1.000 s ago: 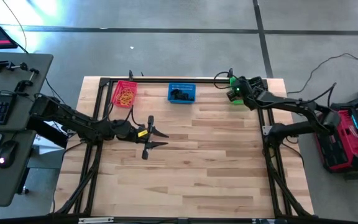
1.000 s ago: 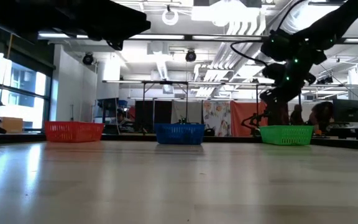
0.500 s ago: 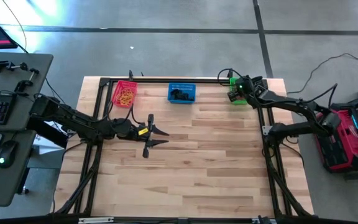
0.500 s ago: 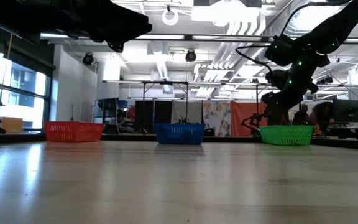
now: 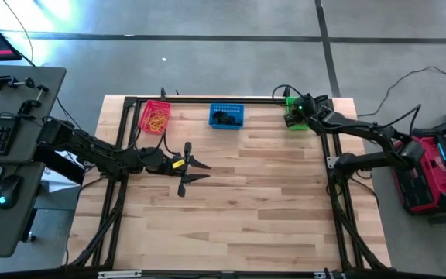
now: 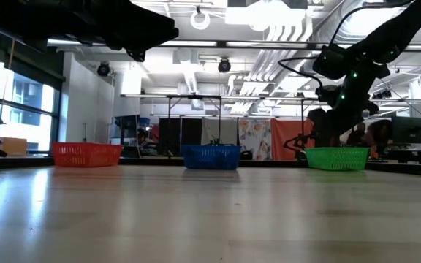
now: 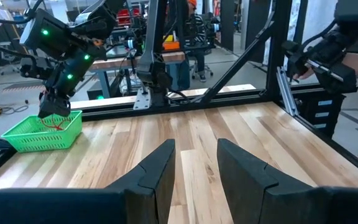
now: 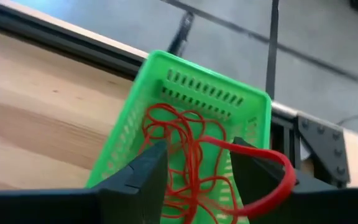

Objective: Sort rubber bands into baskets
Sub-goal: Put the red rubber band into the green bin, then return to Home Position

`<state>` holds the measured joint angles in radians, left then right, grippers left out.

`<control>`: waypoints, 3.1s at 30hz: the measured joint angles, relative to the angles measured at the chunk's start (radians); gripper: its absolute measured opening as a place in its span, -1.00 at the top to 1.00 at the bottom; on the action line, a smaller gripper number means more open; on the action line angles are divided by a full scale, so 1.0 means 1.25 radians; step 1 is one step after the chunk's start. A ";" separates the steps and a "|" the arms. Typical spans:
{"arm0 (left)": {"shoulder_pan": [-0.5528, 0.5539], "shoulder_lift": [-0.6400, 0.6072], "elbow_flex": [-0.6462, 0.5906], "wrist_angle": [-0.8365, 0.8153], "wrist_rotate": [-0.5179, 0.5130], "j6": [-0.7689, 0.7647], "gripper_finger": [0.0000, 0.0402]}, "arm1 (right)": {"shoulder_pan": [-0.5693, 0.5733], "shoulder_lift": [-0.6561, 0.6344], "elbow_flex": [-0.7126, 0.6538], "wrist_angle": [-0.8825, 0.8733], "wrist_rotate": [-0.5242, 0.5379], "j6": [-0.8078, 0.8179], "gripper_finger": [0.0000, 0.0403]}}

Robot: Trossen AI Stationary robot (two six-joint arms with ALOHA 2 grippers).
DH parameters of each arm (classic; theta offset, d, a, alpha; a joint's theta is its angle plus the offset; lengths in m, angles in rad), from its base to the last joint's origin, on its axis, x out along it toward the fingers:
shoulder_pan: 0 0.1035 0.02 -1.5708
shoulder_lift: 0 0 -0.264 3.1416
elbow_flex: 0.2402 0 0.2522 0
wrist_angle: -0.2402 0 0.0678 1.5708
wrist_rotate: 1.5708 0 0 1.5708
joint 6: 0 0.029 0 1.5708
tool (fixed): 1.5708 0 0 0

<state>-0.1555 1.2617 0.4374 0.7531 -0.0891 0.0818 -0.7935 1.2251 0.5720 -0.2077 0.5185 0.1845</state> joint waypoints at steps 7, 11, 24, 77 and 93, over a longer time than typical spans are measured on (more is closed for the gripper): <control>0.000 0.000 0.000 0.000 0.000 0.000 0.44 | -0.071 0.000 0.001 -0.035 -0.090 0.058 0.18; 0.000 0.000 0.000 0.000 0.000 0.000 0.44 | -0.096 0.000 0.002 -0.037 -0.119 0.063 0.18; 0.000 0.000 0.000 0.000 0.000 0.000 0.44 | -0.143 0.011 0.180 -0.251 -0.193 0.161 0.18; -0.002 0.000 0.000 0.000 0.022 -0.004 0.44 | -0.179 0.396 0.538 -0.659 -0.271 0.061 0.18; 0.056 -0.016 0.000 -0.006 0.047 -0.032 0.65 | -0.177 0.391 0.351 -0.402 -0.292 -0.023 0.98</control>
<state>-0.0856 1.2413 0.4370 0.7452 -0.0303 0.0417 -1.0149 1.7139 1.0110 -0.7096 0.1537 0.1553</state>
